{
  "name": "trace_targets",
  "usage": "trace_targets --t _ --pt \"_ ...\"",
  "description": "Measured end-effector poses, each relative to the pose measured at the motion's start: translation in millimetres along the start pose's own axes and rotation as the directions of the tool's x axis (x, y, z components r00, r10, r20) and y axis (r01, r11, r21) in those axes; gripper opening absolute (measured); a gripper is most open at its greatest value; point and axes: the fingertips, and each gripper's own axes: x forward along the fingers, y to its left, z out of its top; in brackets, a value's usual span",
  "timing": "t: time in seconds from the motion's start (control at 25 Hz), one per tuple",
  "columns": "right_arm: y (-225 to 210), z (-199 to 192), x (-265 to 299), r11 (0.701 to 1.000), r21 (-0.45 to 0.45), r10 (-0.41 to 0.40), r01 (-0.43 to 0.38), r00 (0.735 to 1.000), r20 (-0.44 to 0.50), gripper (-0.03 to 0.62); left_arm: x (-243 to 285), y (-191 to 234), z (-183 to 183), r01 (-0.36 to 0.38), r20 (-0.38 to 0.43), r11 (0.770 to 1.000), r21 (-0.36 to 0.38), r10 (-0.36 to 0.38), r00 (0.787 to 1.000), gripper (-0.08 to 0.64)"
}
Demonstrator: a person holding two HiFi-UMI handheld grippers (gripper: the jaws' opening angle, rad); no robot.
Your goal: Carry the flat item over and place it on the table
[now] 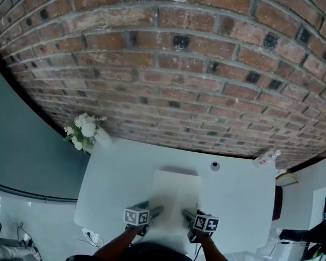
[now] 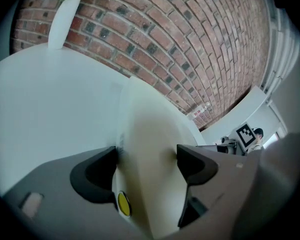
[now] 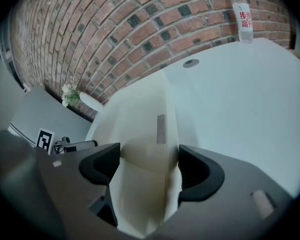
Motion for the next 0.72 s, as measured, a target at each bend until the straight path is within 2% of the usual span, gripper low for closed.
trace_targets --t 0.16,0.28,0.44,0.6,0.72 --pt "-2 -1 1 1.0 0.003 -0.003 0.003 1.0 0.009 0.371 2 2 -2 0.012 -0.009 1.0 -0.011 -0.012 1.0 0.39" --pt "-3 -3 3 0.999 0.04 0.007 -0.008 1.0 0.01 0.38 5 3 -2 0.032 -0.011 0.999 -0.018 -0.032 0.999 0.391" --pt "-4 -3 1 0.996 0.079 0.041 -0.042 0.999 0.018 0.396 3 0 1 0.086 0.006 0.996 -0.023 -0.086 0.996 0.401" --pt "0 8 -13 0.999 0.033 0.03 -0.031 0.999 0.038 0.345 -10 5 5 0.1 0.039 0.995 -0.012 -0.099 0.994 0.407" --pt "3 25 -30 0.999 -0.037 -0.004 0.007 0.995 0.1 0.307 -28 9 14 0.083 0.088 0.996 0.011 -0.084 0.993 0.403"
